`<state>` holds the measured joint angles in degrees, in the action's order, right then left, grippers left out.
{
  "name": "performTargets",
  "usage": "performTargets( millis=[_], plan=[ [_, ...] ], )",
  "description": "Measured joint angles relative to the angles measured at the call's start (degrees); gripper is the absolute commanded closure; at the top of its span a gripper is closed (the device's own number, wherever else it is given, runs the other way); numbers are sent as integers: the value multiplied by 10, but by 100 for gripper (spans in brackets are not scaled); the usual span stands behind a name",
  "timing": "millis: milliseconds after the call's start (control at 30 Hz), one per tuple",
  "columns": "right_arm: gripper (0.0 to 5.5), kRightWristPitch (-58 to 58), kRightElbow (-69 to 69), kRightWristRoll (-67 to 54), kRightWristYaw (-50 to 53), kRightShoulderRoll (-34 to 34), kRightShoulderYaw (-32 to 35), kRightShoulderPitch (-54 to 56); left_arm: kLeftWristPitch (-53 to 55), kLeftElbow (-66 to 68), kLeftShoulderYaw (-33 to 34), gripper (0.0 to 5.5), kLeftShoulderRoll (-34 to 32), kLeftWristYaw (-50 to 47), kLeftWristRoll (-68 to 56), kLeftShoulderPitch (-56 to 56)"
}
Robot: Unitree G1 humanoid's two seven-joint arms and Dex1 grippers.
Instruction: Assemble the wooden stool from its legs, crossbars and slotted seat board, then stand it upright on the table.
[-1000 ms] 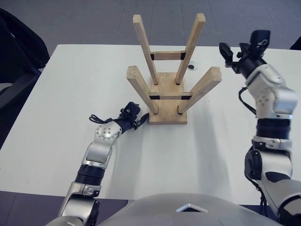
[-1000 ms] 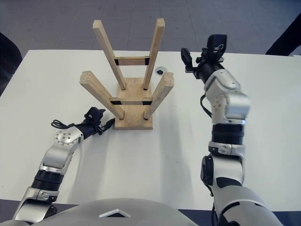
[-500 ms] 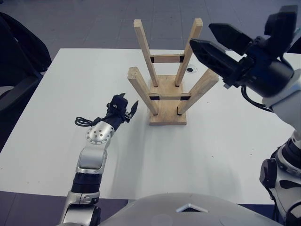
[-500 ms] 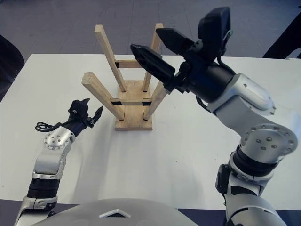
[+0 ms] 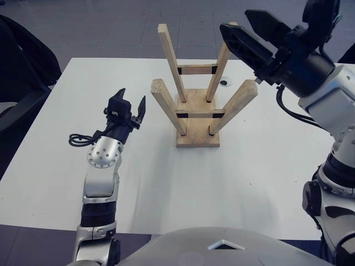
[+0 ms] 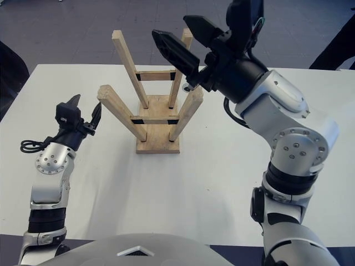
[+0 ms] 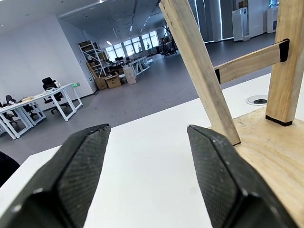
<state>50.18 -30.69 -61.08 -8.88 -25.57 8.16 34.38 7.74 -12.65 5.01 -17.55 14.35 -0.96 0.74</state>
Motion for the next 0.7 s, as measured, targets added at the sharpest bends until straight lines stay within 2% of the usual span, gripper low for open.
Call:
performTargets(
  millis=[267,700],
  plan=[
    [134,-2,0,3,6,1,0,0,5,-6,-2,249,0,0,-2,0],
    [134,-39,37,100,-46,30,-62,-25,8,-10,-15,249,6,0,-1,7]
  ],
)
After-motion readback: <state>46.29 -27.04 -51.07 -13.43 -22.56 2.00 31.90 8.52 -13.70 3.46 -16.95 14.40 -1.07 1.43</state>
